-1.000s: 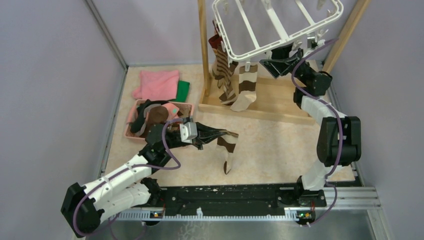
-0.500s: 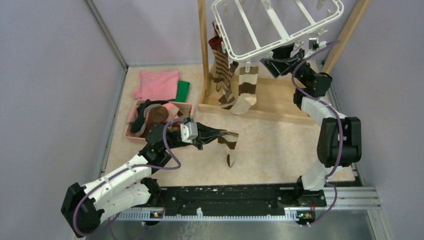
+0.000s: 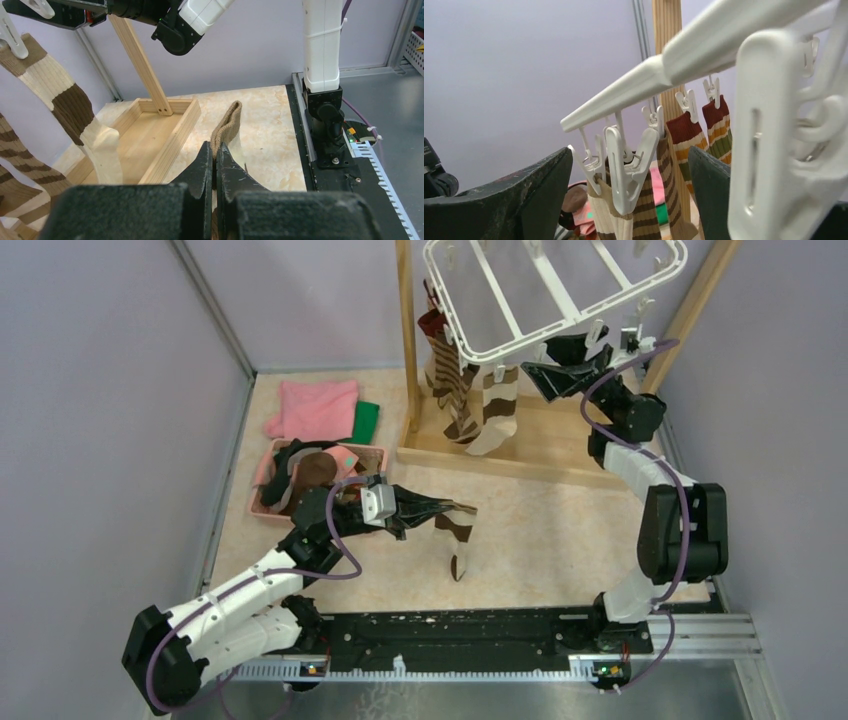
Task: Clip the socks to the hanger
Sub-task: Clamp the sock onto the hanger.
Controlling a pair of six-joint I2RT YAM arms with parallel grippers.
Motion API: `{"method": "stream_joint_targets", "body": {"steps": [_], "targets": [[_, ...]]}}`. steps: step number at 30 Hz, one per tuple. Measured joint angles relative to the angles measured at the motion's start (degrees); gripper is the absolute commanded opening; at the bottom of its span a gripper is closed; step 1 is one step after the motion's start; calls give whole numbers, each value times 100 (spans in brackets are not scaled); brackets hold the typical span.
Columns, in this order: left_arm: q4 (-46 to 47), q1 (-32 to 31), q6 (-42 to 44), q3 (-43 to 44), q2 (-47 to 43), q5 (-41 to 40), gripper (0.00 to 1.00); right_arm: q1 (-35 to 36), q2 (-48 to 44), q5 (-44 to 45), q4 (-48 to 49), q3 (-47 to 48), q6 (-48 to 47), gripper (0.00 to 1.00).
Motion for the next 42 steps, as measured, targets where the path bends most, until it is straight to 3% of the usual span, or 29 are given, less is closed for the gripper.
{"method": "stream_joint_targets", "body": {"steps": [28,42], "targets": [[-66,0,63,0,-66,0,0,2,-68,337,33,109,-70,81],[-74,2,66,0,-70,0,0,2,-59,391,33,111,81,74]]}}
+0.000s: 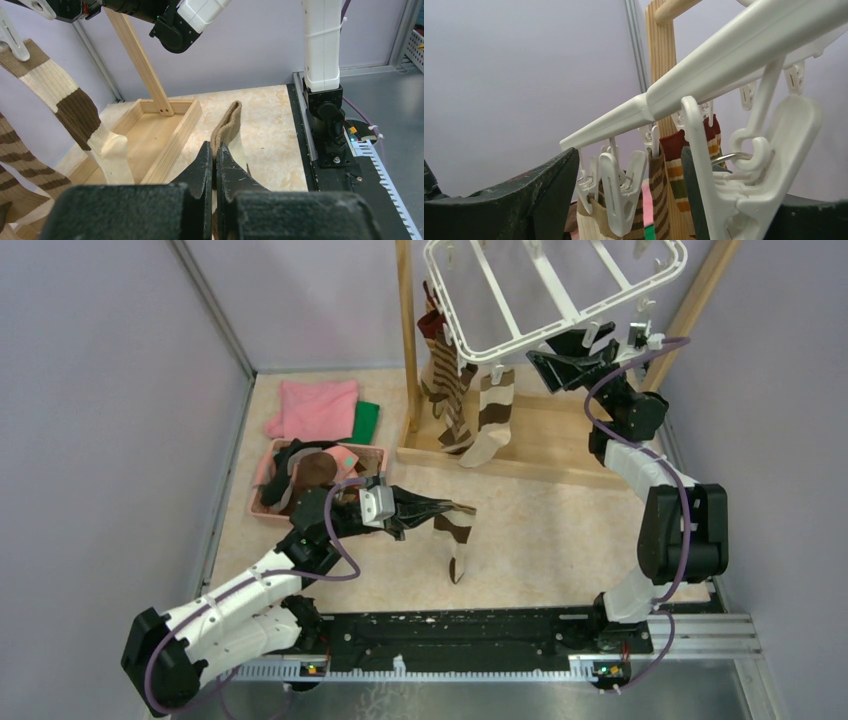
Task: Clip the socks to the hanger
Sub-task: Clamp the sock onto the hanger.
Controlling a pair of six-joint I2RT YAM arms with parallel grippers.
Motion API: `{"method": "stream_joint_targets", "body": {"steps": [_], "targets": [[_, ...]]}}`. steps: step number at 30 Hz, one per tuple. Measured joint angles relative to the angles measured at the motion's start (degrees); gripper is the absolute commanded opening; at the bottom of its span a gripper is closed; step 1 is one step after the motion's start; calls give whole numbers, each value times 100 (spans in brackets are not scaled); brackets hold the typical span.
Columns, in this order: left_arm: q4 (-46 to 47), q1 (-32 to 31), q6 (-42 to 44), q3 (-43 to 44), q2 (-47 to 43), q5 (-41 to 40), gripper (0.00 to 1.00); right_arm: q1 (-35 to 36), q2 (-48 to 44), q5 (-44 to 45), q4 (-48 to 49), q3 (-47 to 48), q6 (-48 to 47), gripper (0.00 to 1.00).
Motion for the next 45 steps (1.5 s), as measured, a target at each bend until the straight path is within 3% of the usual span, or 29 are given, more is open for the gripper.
{"method": "stream_joint_targets", "body": {"steps": [3,14,24,31,45], "targets": [[0,-2,0,0,-9,2,0,0,0,-31,0,0,0,68],[-2,0,0,2,-9,2,0,0,0,-52,0,0,87,72],[-2,-2,0,0,-11,4,0,0,24,-22,0,153,149,64],[-9,-2,0,2,-44,20,0,0,26,-57,2,162,190,76],[-20,-2,0,2,-44,22,0,-42,96,-400,13,227,293,76]]}}
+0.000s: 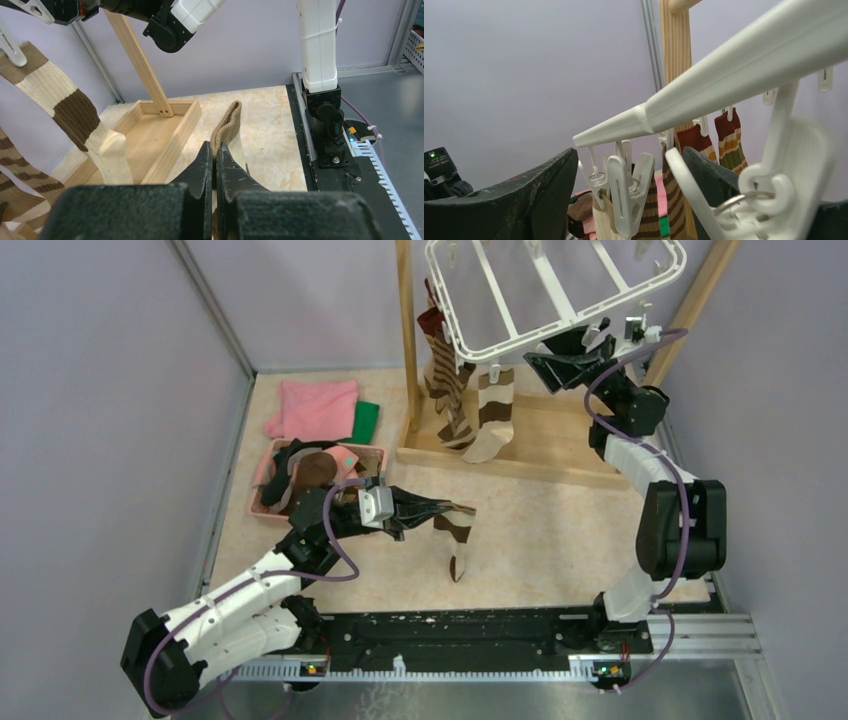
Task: Clip the socks to the hanger
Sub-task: Clamp the sock onto the hanger.
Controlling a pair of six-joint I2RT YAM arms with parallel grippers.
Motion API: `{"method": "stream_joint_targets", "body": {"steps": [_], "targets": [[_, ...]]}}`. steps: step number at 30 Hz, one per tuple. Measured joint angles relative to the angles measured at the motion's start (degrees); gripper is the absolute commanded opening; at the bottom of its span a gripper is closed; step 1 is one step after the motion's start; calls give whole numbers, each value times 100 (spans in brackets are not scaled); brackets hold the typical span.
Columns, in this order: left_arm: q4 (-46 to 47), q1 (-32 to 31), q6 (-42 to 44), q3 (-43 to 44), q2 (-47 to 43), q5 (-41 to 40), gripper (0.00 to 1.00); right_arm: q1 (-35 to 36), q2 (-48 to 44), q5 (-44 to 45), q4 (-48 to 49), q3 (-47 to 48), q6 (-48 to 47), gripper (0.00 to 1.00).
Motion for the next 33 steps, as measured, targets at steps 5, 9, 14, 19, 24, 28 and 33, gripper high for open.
{"method": "stream_joint_targets", "body": {"steps": [5,9,14,19,24,28,33], "targets": [[-2,2,0,0,0,0,0,0,238,-107,4,181,109,76],[-4,0,2,0,0,0,0,0,302,-160,2,223,166,74],[-9,0,7,0,0,0,0,0,304,-251,0,317,225,72],[-24,-2,17,0,0,2,0,0,302,-319,0,334,251,73],[-24,-2,20,0,-2,2,0,-37,286,-348,2,304,245,79],[-24,-2,17,0,-2,7,0,-127,98,-341,2,44,192,82],[-26,-2,17,0,-2,24,0,-201,-94,-345,2,-208,46,84]]}}
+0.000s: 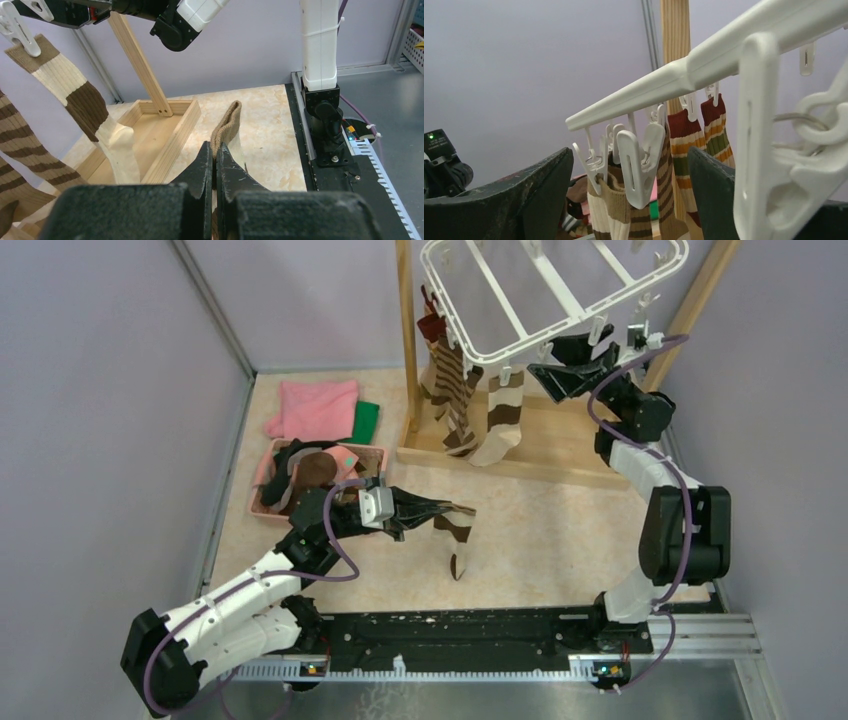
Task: Clip the socks to the hanger
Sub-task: Clamp the sock onto the hanger.
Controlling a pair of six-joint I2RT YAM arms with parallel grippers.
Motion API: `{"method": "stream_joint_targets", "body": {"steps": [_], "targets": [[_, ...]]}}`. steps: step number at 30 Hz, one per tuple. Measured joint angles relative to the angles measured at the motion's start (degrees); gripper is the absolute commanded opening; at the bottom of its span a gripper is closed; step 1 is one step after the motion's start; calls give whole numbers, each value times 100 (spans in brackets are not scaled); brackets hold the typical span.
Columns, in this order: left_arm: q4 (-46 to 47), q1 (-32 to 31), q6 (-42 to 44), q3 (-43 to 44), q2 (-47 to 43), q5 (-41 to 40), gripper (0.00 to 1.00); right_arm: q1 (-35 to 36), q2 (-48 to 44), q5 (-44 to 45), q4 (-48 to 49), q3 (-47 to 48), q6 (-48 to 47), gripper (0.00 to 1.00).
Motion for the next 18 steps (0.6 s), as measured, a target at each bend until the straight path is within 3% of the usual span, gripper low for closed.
{"method": "stream_joint_targets", "body": {"steps": [18], "targets": [[-50,0,9,44,0,37,0,0,-90,-293,17,72,-933,86]]}}
